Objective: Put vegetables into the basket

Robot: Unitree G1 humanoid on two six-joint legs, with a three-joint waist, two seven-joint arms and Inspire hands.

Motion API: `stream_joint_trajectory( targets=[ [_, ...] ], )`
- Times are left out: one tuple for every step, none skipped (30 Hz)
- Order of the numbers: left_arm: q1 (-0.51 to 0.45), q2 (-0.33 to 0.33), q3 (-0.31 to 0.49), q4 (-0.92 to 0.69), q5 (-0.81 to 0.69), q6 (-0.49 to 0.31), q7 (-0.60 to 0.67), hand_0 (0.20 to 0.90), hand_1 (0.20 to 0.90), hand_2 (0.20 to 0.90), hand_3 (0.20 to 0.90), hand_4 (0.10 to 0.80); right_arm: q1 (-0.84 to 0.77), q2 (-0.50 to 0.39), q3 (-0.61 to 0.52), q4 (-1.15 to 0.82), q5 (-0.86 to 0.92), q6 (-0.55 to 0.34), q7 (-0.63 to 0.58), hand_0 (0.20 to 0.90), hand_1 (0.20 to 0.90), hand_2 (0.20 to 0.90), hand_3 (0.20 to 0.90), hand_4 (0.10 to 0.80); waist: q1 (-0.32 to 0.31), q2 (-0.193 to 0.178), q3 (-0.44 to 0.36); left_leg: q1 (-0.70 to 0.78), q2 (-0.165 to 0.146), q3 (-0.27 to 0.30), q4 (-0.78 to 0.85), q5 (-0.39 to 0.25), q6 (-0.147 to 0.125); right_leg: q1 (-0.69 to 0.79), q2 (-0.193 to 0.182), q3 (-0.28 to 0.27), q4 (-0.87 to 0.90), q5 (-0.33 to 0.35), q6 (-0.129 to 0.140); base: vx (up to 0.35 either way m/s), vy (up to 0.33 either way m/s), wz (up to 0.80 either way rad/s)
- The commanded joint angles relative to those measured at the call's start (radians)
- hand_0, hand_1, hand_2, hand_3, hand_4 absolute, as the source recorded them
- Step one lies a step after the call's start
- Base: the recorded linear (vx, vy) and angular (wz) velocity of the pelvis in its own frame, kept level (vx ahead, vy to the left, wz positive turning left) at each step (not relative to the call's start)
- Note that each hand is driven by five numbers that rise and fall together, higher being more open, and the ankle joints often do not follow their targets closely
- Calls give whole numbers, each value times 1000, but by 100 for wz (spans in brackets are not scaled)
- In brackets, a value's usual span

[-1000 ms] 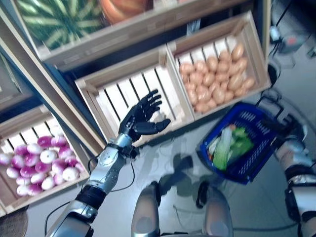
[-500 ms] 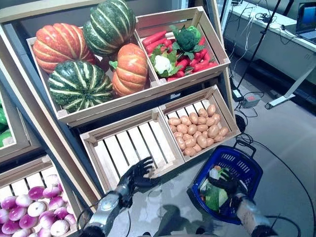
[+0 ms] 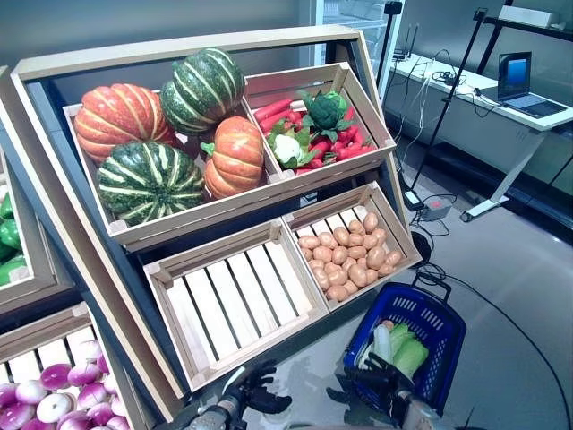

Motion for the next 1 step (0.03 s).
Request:
stream_joint_trajectory(
  targets=[
    [-98,-24,12,15,49,-114,19,900,900,900,900,800,-89,30,24,19,-61,-70,79,900,900,900,900,800,-12,-21,28,-60,-64,-27,-2,3,28,10,19,19,10,-9,-39,0,0,0]
  ],
)
